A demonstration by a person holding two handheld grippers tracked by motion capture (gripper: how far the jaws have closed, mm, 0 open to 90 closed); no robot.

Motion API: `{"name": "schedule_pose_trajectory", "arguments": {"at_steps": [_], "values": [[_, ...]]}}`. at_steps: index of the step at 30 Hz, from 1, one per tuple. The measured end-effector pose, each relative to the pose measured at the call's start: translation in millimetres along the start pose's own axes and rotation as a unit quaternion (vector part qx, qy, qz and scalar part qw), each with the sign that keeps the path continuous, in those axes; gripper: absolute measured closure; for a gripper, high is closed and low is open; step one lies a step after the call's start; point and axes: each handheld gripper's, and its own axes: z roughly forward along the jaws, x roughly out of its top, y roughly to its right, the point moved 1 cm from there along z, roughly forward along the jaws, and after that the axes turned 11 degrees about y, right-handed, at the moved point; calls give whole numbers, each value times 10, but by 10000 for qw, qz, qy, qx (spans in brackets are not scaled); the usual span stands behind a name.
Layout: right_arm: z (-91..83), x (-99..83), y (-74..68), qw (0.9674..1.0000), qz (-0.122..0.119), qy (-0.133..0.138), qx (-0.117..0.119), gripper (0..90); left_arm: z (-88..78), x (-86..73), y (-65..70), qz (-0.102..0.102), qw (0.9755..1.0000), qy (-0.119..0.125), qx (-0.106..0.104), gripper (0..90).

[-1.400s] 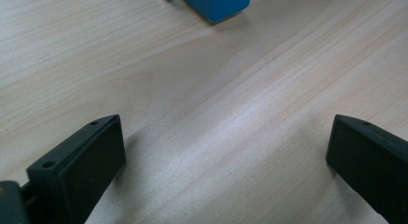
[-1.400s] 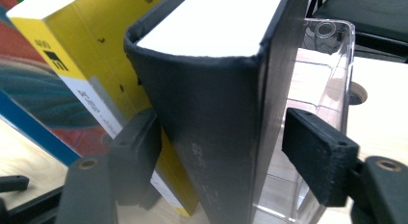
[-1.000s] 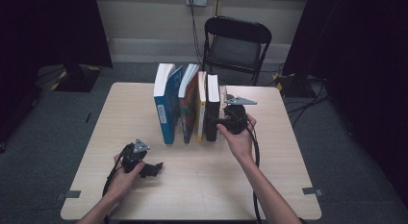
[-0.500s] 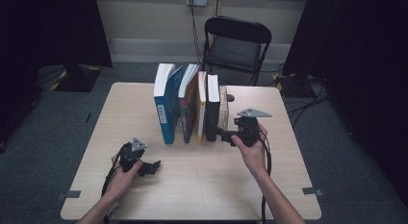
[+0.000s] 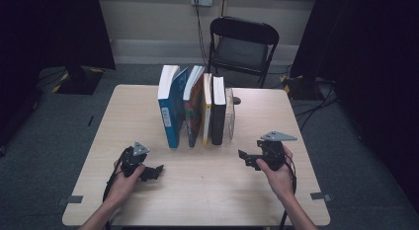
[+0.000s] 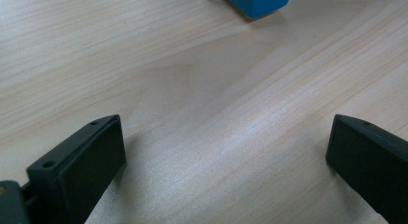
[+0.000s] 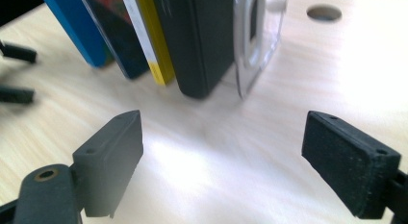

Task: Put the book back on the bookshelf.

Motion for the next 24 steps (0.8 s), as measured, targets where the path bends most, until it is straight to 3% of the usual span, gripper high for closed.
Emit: {"name": "schedule_pose_trajectory", "arguments": {"at_steps": [6,10,17,21,24], "values": [[-68,-259,156,9993,33,-342,-177,143,-1,-1,0,-3,10000,1,-7,0],[-43,-465,261,9967,58,-771,-251,143,-1,-1,0,-1,10000,1,-5,0],[50,-684,360,9922,-2,-1186,-394,143,-1,-1,-1,-1,10000,-1,-7,0],[89,-749,314,9918,-299,-1096,-579,120,-1,-1,0,-2,10000,2,-5,0],[89,-822,304,9951,-357,-710,-588,109,-1,-1,0,-1,10000,4,-5,0]]}}
